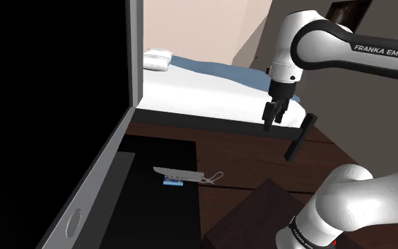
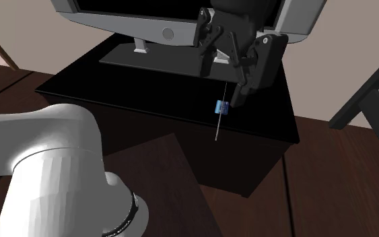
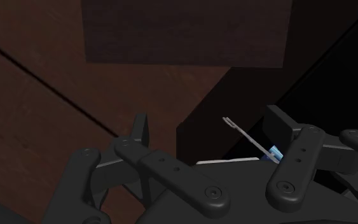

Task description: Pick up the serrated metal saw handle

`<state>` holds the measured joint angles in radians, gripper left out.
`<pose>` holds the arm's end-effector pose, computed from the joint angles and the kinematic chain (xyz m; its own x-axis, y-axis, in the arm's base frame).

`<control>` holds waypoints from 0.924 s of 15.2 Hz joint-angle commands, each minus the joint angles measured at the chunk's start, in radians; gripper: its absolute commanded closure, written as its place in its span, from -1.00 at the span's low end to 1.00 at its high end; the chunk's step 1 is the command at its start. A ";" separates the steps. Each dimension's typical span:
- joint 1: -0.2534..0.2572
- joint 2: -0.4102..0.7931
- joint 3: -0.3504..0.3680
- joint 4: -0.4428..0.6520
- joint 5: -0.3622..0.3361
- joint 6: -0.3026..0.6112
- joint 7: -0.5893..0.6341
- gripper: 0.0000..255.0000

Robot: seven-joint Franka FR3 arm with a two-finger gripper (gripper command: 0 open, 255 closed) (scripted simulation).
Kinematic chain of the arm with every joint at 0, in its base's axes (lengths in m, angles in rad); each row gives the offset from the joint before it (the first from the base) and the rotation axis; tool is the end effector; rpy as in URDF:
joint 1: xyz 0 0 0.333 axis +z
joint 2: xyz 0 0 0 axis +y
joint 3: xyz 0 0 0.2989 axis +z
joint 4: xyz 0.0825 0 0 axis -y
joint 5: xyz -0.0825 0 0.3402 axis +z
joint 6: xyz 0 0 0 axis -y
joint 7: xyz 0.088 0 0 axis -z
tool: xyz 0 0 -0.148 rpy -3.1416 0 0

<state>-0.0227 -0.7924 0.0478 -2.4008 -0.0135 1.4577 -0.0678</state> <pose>0.2530 0.0067 0.5116 0.9856 0.0718 -0.1534 0.0783 -0.9962 0.0372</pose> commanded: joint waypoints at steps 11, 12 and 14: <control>0.106 0.204 0.021 -0.121 0.028 0.392 -0.164 -1.00; 0.116 0.230 0.025 -0.126 0.031 0.431 -0.180 -1.00; 0.136 0.286 0.032 -0.133 0.037 0.507 -0.212 -1.00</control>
<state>0.1023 -0.5309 0.0756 -2.5255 0.0192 1.9218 -0.2634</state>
